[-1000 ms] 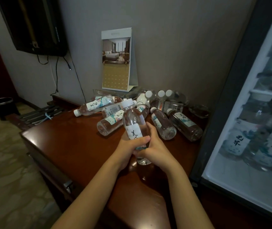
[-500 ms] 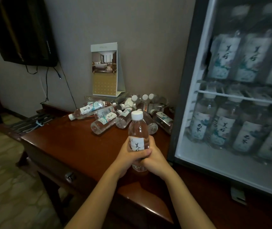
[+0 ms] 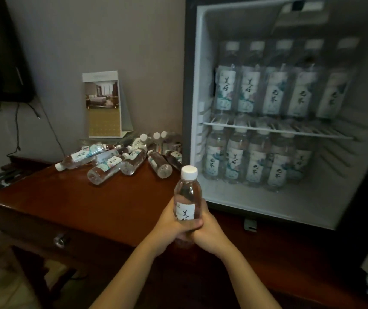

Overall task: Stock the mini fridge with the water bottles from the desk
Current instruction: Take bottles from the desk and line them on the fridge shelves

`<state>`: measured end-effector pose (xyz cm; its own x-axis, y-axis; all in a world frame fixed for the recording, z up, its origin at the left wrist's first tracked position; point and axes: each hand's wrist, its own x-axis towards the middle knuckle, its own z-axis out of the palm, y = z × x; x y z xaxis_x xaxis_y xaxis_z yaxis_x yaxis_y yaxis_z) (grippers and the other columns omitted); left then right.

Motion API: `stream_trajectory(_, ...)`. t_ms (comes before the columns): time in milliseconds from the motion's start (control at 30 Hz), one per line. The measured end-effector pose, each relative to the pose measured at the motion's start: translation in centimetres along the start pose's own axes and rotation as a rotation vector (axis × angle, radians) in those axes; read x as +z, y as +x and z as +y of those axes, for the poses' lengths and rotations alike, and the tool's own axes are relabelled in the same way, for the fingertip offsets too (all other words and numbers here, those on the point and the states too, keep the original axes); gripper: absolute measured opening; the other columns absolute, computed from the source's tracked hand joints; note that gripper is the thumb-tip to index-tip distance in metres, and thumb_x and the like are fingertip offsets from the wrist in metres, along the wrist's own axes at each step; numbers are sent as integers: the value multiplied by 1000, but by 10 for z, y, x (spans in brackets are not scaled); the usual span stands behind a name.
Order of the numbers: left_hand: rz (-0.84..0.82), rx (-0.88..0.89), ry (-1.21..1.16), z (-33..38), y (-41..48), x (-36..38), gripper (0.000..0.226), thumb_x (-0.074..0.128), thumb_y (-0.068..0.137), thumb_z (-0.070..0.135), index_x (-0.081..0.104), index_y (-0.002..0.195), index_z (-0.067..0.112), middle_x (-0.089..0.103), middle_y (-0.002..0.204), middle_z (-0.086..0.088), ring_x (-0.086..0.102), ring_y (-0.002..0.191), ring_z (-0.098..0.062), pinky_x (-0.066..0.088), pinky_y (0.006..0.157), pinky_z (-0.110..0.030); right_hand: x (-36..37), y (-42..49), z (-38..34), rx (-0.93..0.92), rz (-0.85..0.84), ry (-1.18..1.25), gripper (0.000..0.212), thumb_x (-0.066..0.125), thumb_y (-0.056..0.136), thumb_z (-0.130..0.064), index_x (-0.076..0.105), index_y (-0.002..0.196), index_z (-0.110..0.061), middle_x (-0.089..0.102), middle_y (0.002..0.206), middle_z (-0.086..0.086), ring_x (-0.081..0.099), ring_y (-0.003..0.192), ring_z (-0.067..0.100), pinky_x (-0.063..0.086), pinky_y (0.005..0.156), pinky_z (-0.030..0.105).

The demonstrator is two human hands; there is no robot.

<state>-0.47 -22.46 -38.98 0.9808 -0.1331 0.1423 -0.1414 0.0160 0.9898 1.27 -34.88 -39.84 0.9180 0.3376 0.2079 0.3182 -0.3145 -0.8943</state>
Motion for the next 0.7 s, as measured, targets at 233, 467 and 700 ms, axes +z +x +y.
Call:
stream_trajectory(233, -285, 7, 64, 5, 29, 88, 55, 69, 80, 5, 43, 125, 25, 61, 116, 5, 62, 101, 1, 52, 76, -17, -82, -51, 21, 34, 238, 76, 79, 68, 53, -5, 37, 122, -29, 60, 110, -7, 60, 101, 3, 51, 76, 16)
stream_trajectory(467, -478, 110, 128, 28, 64, 163, 55, 67, 82, 8, 39, 119, 37, 55, 119, 17, 52, 111, 7, 46, 91, -16, -142, -64, 28, -51, 606, 42, 68, 58, 68, 4, 35, 121, -32, 53, 115, -14, 54, 106, -11, 44, 82, 6)
stream_trajectory(700, -448, 126, 101, 33, 93, 188, 58, 61, 85, 2, 35, 133, 22, 54, 117, 17, 53, 100, 17, 47, 85, -9, -168, -43, 33, 9, 653, 106, 83, 55, 81, 15, 15, 130, -39, 48, 124, -1, 52, 108, 5, 48, 93, 23)
